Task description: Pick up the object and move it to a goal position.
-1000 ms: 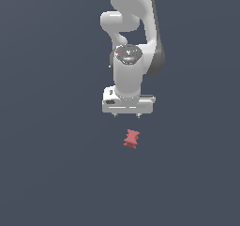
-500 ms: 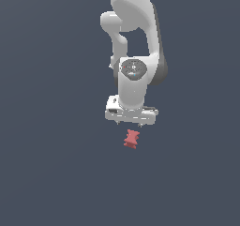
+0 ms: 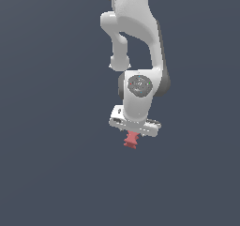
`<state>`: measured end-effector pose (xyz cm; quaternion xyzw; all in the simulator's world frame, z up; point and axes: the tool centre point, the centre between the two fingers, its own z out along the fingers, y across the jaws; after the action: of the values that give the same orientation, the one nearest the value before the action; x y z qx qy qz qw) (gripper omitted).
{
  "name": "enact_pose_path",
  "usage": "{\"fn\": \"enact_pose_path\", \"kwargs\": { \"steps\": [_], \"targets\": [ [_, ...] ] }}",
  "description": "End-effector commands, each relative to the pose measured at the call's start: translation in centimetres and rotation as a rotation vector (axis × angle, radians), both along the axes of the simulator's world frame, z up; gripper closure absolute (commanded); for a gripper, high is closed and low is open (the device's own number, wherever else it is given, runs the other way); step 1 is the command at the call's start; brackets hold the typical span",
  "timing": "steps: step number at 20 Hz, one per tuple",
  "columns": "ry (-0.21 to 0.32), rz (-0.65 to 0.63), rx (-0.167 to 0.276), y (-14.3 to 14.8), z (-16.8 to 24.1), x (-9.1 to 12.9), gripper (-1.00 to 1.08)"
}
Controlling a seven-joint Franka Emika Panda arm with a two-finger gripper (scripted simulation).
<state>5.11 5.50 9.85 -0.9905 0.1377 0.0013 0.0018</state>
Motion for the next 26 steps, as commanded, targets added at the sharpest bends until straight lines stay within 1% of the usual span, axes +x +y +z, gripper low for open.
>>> {"fn": "enact_pose_path", "kwargs": {
  "steps": [1,9,18,24,25,26],
  "targets": [
    [-0.002,-0.018,-0.003,0.2,-0.5,0.3,-0.92],
    [-0.001,-0.023,-0.003,0.3,-1.0,0.4,-0.92],
    [-0.002,-0.026,-0.004,0.3,-5.1,0.3,-0.92],
    [-0.002,-0.027,-0.004,0.3,-5.7,0.5,-0.92],
    [-0.002,-0.027,-0.004,0.3,-5.7,0.5,1.08],
    [-0.002,-0.027,-0.004,0.3,-5.7,0.5,1.08]
  ]
}}
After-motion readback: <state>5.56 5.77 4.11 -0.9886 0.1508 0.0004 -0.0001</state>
